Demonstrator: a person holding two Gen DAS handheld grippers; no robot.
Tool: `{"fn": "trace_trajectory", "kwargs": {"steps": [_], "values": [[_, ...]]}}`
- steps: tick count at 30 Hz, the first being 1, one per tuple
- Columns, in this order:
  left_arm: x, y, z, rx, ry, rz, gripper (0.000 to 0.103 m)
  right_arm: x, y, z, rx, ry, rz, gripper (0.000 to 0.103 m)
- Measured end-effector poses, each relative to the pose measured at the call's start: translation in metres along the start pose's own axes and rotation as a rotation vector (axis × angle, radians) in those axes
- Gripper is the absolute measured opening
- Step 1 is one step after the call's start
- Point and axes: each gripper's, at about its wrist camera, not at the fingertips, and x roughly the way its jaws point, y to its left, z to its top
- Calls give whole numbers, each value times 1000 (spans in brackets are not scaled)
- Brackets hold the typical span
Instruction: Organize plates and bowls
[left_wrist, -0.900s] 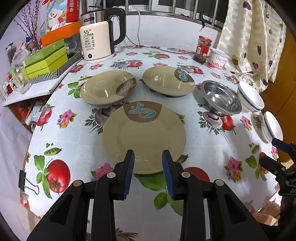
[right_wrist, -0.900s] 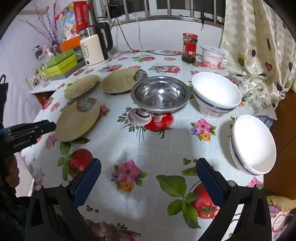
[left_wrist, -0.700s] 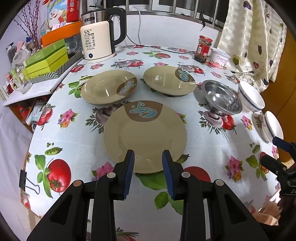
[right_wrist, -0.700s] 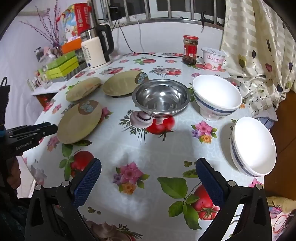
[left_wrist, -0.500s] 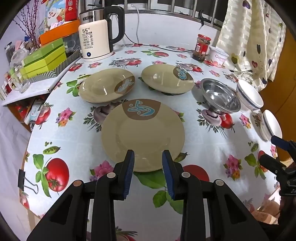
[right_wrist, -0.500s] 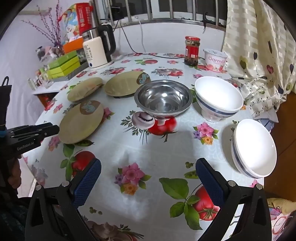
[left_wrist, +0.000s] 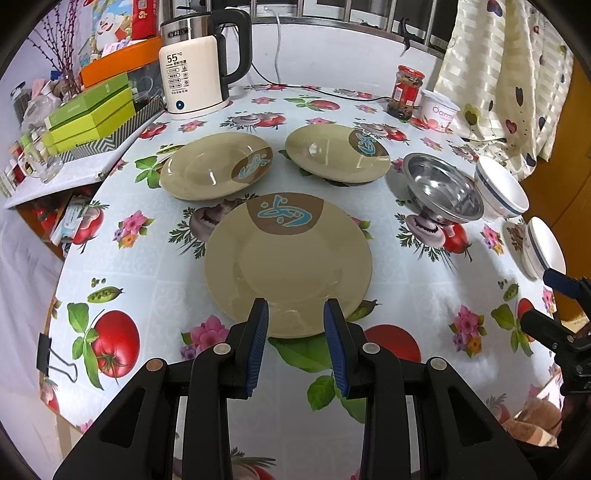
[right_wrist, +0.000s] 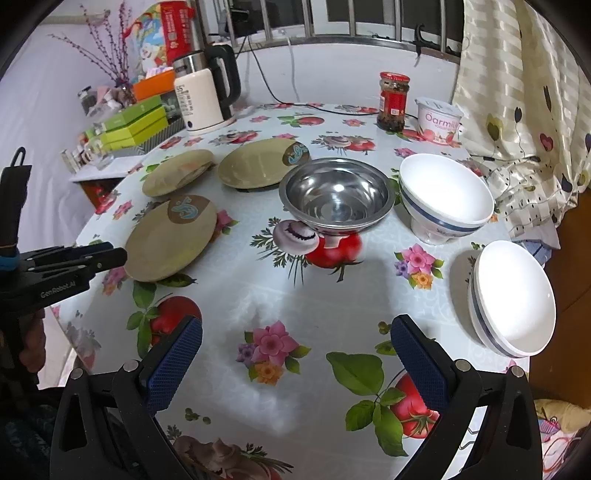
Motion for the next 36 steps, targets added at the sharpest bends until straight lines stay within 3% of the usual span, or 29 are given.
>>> {"fn": "trace_trajectory", "kwargs": {"steps": [36], "values": [[-1, 6, 1, -29, -2, -15, 32, 0, 0, 1, 1, 4, 0, 103]]}}
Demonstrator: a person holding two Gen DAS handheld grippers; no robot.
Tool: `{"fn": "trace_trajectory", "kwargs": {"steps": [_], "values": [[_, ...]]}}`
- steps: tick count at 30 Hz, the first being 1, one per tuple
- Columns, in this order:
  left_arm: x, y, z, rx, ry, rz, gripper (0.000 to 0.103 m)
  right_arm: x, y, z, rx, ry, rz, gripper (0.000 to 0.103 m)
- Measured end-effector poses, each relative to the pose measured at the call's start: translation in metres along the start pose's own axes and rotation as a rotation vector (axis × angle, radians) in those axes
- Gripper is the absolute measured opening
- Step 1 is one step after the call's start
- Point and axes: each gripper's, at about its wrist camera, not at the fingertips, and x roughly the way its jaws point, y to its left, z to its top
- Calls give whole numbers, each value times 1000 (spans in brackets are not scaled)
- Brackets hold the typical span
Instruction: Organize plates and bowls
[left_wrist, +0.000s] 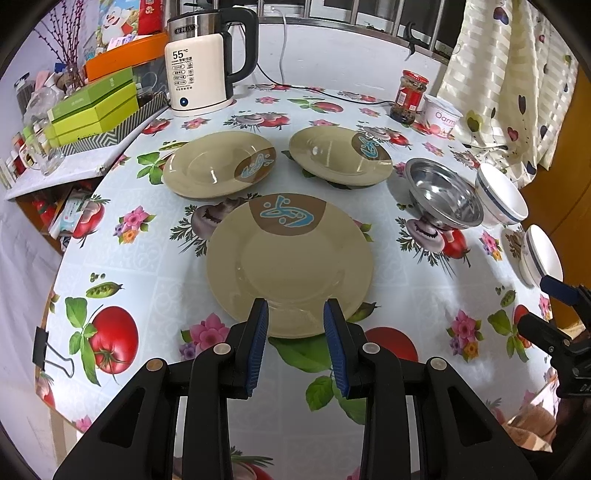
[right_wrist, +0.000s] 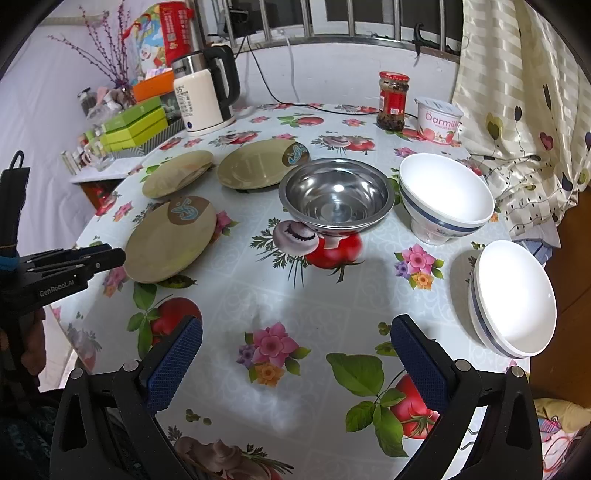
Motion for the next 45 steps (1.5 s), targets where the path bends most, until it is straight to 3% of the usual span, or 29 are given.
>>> {"fn": "trace_trajectory", "kwargs": {"steps": [45], "values": [[1, -5, -1, 9, 3, 1, 32, 0, -1, 1, 1, 2, -1, 103]]}}
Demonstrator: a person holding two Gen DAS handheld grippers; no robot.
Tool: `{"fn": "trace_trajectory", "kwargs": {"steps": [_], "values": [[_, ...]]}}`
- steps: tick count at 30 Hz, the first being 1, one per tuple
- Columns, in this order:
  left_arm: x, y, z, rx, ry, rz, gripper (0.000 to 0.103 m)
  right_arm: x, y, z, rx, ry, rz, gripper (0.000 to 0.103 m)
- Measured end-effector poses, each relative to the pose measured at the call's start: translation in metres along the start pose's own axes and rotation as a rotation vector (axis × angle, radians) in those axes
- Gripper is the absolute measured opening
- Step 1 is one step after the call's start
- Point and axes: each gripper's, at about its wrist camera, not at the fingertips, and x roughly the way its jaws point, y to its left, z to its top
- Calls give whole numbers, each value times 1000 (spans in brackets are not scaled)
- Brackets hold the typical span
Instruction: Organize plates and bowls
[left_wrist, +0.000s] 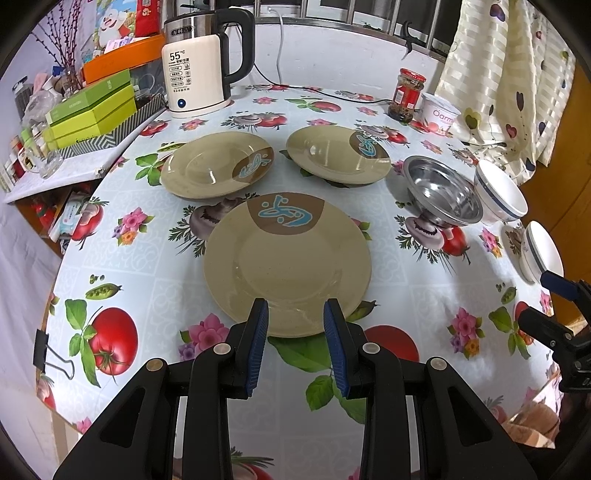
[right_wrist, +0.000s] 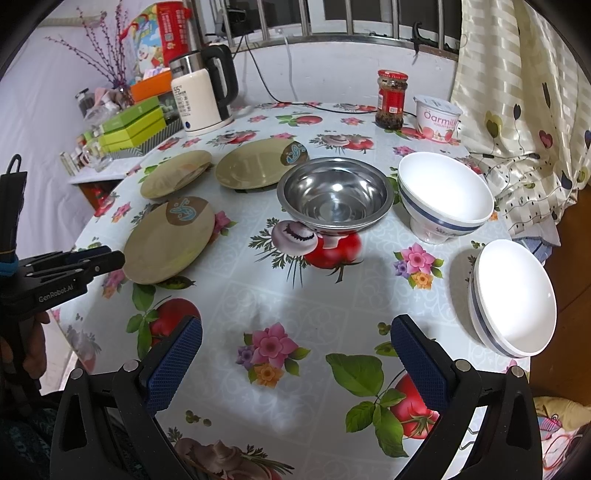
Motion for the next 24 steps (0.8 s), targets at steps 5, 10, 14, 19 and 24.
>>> {"fn": "trace_trajectory", "kwargs": {"steps": [5, 10, 14, 19, 24], "values": [[0, 1, 0, 3, -2, -2, 32, 0, 0, 0, 0, 0, 0, 103], [0, 1, -1, 2, -2, -2, 32, 1, 0, 1, 0, 1, 0, 103], [0, 1, -1, 2, -3, -2, 32, 1, 1, 1, -1, 1, 0, 103], [1, 4, -1, 2, -3, -1, 32, 2, 1, 1, -1, 0, 1, 103], [2, 4, -1, 13, -10, -9, 32, 4, 1, 2, 1, -2, -1, 103]]}}
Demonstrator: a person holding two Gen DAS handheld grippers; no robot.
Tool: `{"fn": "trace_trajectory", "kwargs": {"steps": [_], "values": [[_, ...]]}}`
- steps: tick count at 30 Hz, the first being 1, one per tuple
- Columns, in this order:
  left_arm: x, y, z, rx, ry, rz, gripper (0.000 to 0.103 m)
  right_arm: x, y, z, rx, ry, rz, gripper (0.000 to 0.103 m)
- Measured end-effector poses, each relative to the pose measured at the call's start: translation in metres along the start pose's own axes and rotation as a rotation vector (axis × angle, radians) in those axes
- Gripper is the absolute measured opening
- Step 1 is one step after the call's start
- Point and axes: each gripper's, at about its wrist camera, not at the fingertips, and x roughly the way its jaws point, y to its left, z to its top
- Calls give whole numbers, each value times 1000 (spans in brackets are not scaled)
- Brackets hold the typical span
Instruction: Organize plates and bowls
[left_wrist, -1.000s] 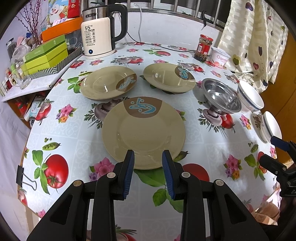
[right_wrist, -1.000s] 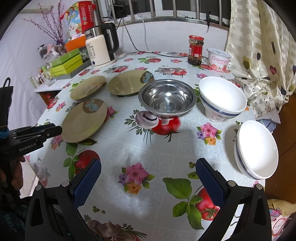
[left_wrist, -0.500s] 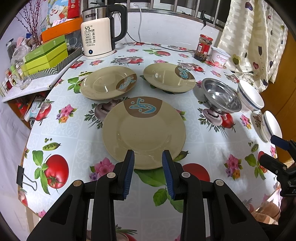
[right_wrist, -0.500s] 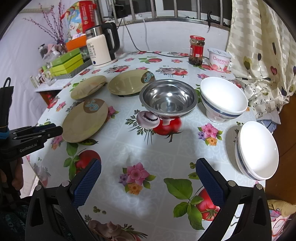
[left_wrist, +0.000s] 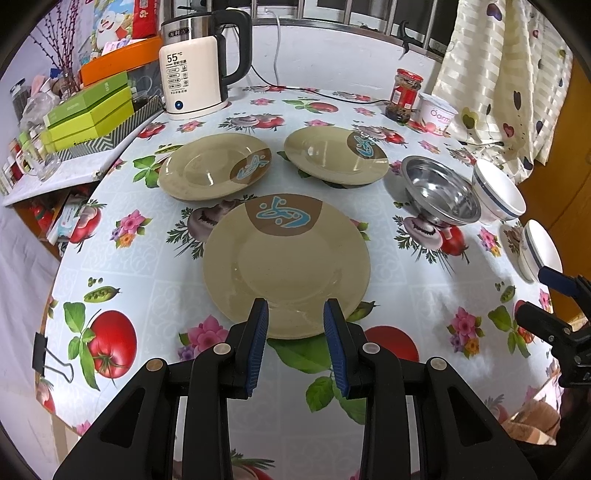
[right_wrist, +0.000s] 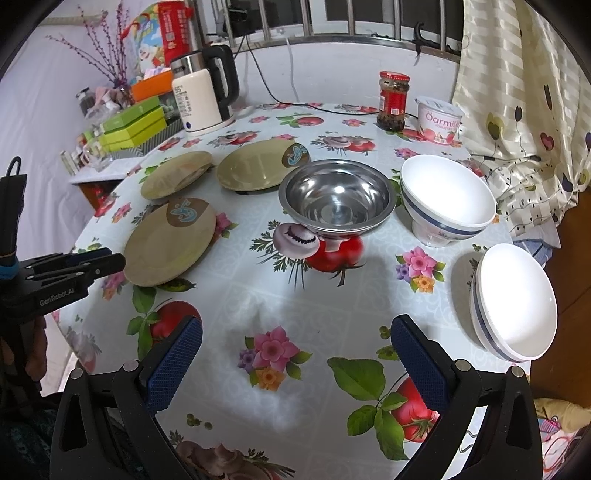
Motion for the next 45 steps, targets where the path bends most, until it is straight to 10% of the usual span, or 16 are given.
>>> {"fn": "trace_trajectory", "kwargs": {"steps": [45], "values": [[30, 33, 11, -95, 56, -26, 32, 26, 26, 33, -60, 28, 47, 103]]}}
